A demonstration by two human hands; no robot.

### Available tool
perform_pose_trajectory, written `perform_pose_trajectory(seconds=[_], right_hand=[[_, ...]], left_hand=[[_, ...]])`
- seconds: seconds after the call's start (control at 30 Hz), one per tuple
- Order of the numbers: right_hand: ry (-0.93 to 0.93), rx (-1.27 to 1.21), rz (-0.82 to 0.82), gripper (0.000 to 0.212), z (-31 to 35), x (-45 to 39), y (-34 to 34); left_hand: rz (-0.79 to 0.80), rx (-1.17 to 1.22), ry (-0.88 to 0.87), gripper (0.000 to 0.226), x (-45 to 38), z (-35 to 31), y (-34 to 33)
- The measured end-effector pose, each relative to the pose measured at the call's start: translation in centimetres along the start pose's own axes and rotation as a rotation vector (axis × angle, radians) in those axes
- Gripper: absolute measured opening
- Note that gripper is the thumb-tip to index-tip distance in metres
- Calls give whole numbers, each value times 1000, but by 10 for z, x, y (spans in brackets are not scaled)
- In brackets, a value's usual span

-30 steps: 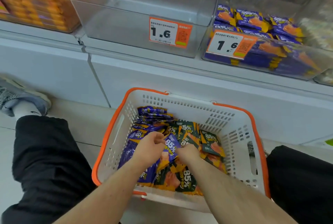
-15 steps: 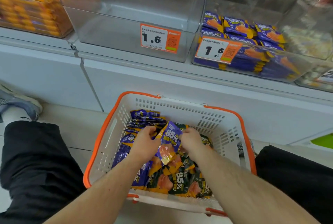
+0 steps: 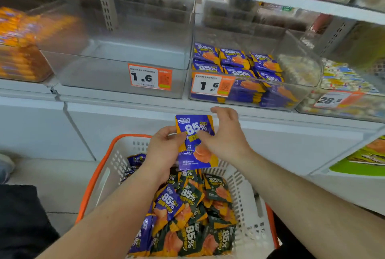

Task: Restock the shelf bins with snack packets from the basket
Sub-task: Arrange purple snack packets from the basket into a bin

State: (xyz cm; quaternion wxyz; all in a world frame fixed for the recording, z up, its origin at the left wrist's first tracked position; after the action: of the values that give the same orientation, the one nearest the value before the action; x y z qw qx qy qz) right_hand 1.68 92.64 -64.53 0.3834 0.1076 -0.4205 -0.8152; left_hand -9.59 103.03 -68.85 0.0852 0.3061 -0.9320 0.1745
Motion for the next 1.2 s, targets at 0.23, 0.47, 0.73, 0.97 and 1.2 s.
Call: perform_pose_trajectory(seconds=[0.23, 0.47, 0.73, 0.97, 1.2], right_hand=[[75, 185, -119, 90, 15, 14, 32], [65, 77, -425, 78, 9, -29, 107], [-197, 302, -340, 68, -28, -103, 187], [-503, 496, 68, 29, -45, -126, 181], [-517, 448, -23, 21, -48, -127, 179]], left_hand=[[102, -14, -170, 11, -14, -55, -60], [-36, -976, -662, 40, -42, -96, -86], [-190, -1624, -716, 63, -84, -78, -77], [-238, -1623, -777, 65, -85, -74, -76], [-239, -1602, -772, 68, -87, -71, -77]])
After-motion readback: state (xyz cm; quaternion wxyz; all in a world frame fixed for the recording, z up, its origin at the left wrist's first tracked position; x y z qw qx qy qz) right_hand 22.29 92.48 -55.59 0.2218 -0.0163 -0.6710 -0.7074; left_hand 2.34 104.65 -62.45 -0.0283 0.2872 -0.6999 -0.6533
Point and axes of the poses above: each hand's wrist, its own x-axis away from the middle knuckle, its own y-axis out of the back of the hand, z = x × y, the point moved 2 cm from there along -x, towards the middle knuckle, and after that the axes turned 12 degrees about z, right-handed, at the moved point
